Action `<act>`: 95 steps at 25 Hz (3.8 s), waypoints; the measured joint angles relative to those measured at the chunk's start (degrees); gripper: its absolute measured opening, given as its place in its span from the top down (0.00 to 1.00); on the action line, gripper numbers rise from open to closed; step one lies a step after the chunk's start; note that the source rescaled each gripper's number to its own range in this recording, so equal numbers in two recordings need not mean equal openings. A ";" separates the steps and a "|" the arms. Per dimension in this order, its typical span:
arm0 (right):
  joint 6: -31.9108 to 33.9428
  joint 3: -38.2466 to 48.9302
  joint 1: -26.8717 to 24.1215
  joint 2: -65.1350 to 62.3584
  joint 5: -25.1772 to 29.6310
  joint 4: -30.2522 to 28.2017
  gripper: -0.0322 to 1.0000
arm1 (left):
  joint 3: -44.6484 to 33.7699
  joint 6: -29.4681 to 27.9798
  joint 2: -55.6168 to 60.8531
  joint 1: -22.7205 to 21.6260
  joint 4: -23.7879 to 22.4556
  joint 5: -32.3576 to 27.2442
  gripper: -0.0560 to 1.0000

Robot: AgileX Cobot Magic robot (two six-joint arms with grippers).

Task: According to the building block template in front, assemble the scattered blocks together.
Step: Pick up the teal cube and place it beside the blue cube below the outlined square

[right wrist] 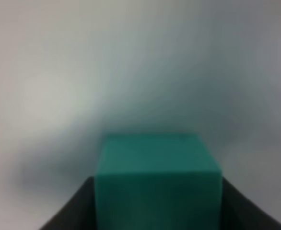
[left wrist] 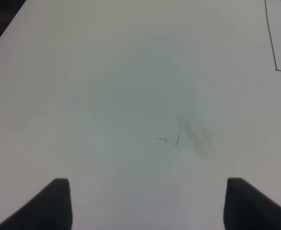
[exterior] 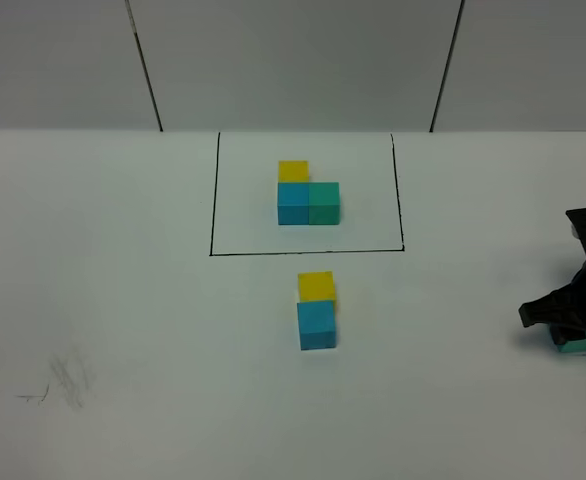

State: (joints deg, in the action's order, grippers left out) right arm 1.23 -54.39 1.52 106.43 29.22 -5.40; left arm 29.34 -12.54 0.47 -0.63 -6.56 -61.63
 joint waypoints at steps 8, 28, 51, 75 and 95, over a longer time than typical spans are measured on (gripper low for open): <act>-11.09 -0.52 2.78 -9.23 3.48 -1.44 0.68 | 0.00 0.00 0.00 0.00 0.00 0.00 0.47; -61.31 -27.29 26.25 8.31 25.14 2.75 0.68 | 0.00 0.00 0.00 0.00 0.00 0.00 0.47; -61.76 -32.39 30.86 13.19 24.42 7.16 0.68 | 0.00 0.00 0.00 0.00 0.00 0.00 0.47; -63.91 -32.39 31.20 15.94 21.66 9.20 0.68 | 0.00 0.00 0.00 0.00 0.00 0.00 0.47; -64.97 -32.39 31.20 18.03 18.59 9.67 0.68 | 0.00 -0.19 0.00 0.00 0.00 0.00 0.47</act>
State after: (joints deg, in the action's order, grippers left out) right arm -63.74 -86.79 32.73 124.46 47.81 4.27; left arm 29.34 -12.73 0.47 -0.63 -6.56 -61.63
